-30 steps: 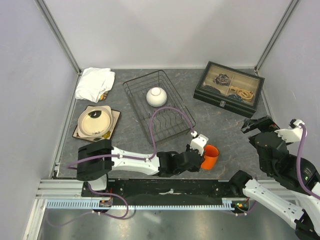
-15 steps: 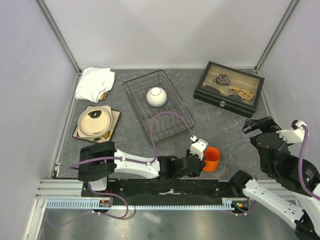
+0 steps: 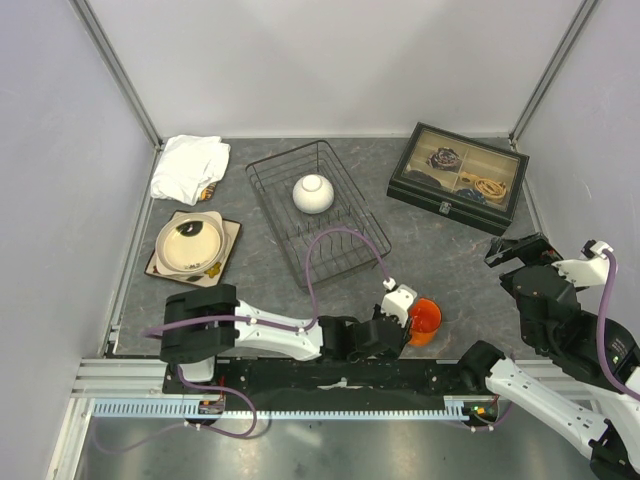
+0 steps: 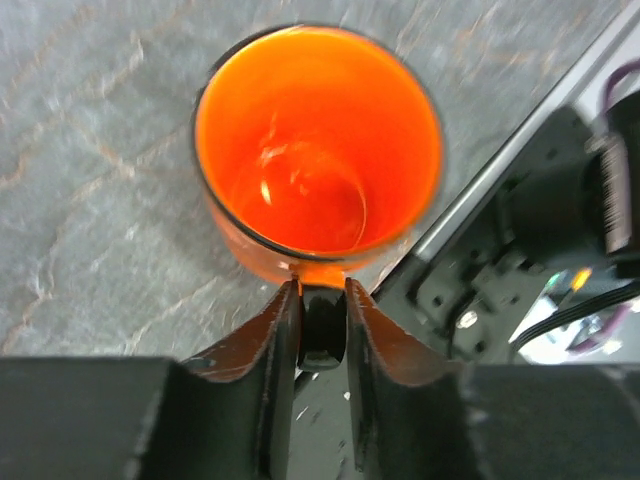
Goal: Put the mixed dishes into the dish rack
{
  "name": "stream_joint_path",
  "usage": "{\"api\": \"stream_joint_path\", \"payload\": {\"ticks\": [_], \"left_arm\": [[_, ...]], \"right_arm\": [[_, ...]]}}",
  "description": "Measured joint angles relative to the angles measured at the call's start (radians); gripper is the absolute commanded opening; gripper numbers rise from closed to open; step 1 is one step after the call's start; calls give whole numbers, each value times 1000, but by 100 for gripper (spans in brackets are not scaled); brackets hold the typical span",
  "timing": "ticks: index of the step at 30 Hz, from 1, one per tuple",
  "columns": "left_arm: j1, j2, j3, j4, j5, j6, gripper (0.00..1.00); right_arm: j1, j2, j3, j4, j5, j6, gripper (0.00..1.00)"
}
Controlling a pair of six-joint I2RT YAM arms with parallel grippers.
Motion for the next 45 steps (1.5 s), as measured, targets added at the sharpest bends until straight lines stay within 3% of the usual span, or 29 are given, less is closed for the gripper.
{"api": "stream_joint_path", "payload": {"ticks": [5, 15, 28, 37, 45], "left_arm": [[-1, 30, -2, -43, 12, -10, 43], [-1, 24, -2, -87, 12, -23, 48], [-1, -119, 43, -136, -5, -13, 53], [11, 13, 293, -276, -64, 38, 52], [79, 97, 320, -381, -67, 38, 52]], "right_arm": [[0, -2, -2, 0, 0, 0, 98], [0, -8, -14, -3, -2, 0, 98], [0, -16, -29, -8, -4, 1, 98], [0, -26, -28, -27, 0, 1, 98], [1, -31, -14, -56, 18, 0, 98]]}}
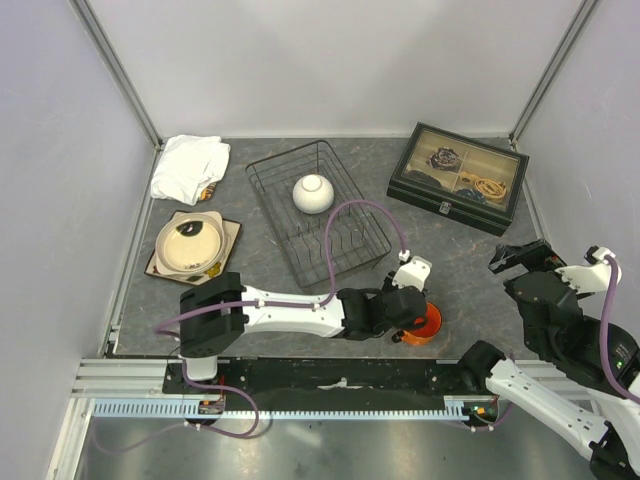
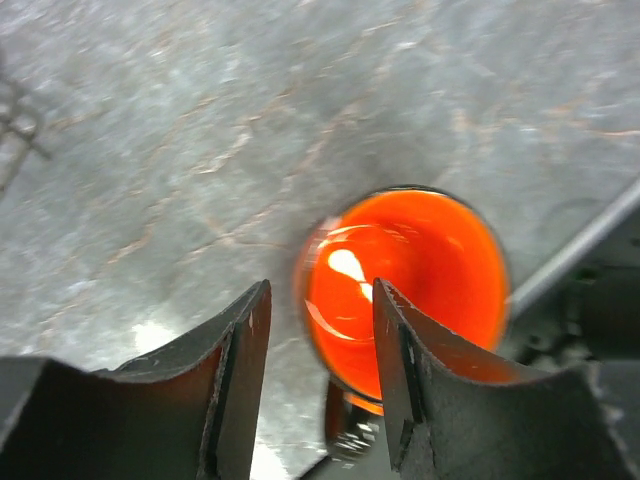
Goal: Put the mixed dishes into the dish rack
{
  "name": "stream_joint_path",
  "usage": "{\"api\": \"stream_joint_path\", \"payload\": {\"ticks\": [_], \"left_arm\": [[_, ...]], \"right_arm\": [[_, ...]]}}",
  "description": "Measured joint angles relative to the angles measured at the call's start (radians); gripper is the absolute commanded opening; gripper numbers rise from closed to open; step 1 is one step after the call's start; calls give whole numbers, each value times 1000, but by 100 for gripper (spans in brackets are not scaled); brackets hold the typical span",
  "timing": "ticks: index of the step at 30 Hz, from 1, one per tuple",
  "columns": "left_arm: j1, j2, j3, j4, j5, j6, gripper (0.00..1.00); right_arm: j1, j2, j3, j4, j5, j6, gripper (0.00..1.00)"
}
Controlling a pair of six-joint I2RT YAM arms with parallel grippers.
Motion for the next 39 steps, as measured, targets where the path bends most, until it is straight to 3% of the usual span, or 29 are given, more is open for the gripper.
{"api": "stream_joint_path", "payload": {"ticks": [12, 15, 18, 19, 21, 31, 35, 39], "left_arm": [[16, 29, 0, -23, 6, 0, 42], [16, 51, 0, -17, 14, 0, 35], [16, 62, 0, -10, 27, 0, 19], [16, 64, 0, -11, 27, 0, 9], [16, 64, 0, -11, 32, 1, 2], [35, 15, 0, -49, 97, 0, 2], [76, -100, 0, -74, 151, -5, 2], [185, -267, -13, -42, 240, -47, 1]], "right_arm": [[17, 0, 1, -10, 17, 1, 98], [19, -2, 1, -12, 21, 3, 98], [19, -4, 1, -17, 24, 5, 98], [19, -4, 1, -19, 24, 5, 98], [21, -4, 1, -19, 27, 7, 98], [31, -11, 1, -24, 33, 20, 98], [44, -38, 1, -25, 42, 24, 98], [74, -84, 1, -16, 50, 9, 98]]}}
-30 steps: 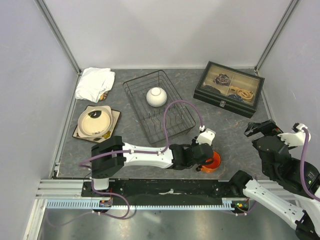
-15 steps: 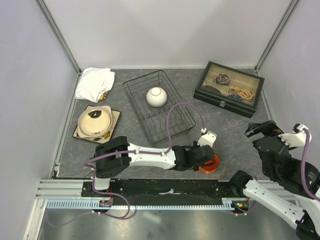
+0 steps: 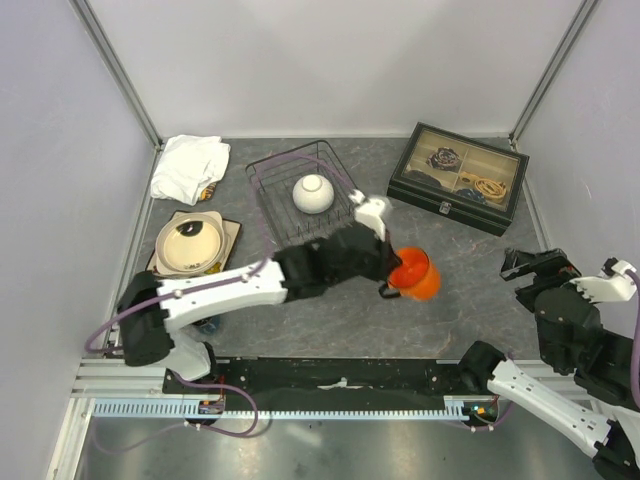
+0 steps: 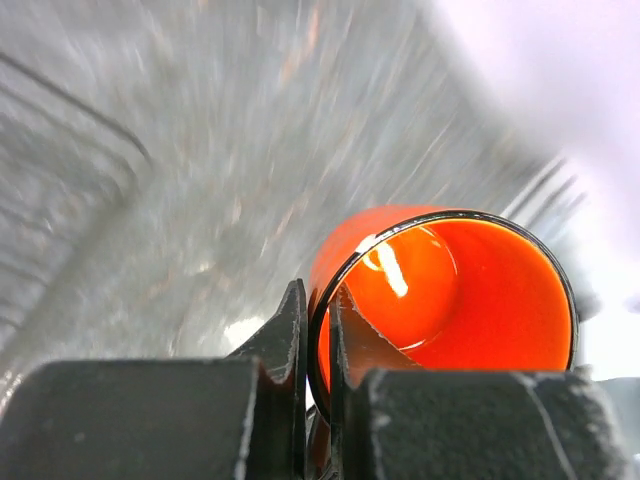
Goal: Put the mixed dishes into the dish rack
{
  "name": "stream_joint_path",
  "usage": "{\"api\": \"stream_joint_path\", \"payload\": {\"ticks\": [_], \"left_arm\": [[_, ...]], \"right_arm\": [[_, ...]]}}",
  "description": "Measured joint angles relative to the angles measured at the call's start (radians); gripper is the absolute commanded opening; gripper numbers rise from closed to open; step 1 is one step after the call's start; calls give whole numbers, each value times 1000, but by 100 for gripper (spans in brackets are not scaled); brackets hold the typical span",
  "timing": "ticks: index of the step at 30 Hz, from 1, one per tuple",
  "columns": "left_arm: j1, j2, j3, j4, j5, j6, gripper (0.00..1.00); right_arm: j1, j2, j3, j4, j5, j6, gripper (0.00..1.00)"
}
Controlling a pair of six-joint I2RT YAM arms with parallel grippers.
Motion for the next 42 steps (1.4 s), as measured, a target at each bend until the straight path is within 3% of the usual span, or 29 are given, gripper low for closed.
{"api": "stream_joint_path", "payload": {"ticks": [6, 13, 19, 33, 42], "left_arm": [[219, -177, -52, 54, 84, -79, 2], [359, -196, -117, 79, 184, -202, 1], [465, -224, -231, 192, 213, -346, 2], [543, -282, -320, 551, 303, -609, 2], [550, -290, -380, 613, 353, -667, 1]], "right_arm": [[37, -61, -37, 145, -60, -171, 98], [42, -41, -169, 424, -274, -377, 98], [41, -26, -272, 626, -459, -436, 98], [41, 58, -575, 1104, -729, -337, 98], [24, 199, -649, 1474, -942, -311, 98]]}}
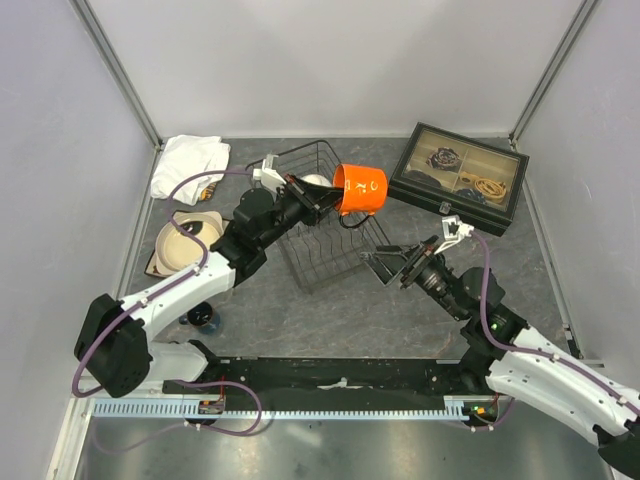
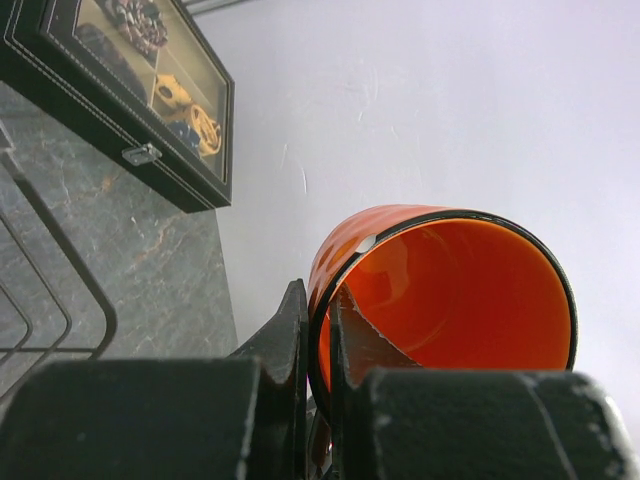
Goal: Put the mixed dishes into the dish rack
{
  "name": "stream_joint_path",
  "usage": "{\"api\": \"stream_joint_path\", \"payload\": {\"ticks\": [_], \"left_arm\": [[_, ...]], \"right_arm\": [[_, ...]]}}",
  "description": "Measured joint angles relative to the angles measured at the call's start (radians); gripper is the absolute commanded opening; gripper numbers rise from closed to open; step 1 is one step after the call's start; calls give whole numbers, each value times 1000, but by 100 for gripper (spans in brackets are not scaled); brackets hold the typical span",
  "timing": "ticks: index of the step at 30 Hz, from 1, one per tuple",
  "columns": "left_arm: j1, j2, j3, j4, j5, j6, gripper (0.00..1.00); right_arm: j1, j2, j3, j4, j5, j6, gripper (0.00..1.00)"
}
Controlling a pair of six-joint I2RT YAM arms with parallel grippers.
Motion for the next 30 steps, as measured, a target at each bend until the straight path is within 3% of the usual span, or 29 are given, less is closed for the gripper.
{"api": "stream_joint_path", "payload": {"ticks": [9, 16, 30], "left_arm": [[0, -51, -33, 3, 26, -21, 2], [5, -68, -55, 49, 64, -47, 2], [7, -64, -105, 131, 113, -92, 2]], "right_arm": [[-154, 154, -41, 302, -276, 75, 96], [-246, 200, -43, 430, -384, 119, 87], [-285, 359, -43, 612, -500, 190, 79]]}}
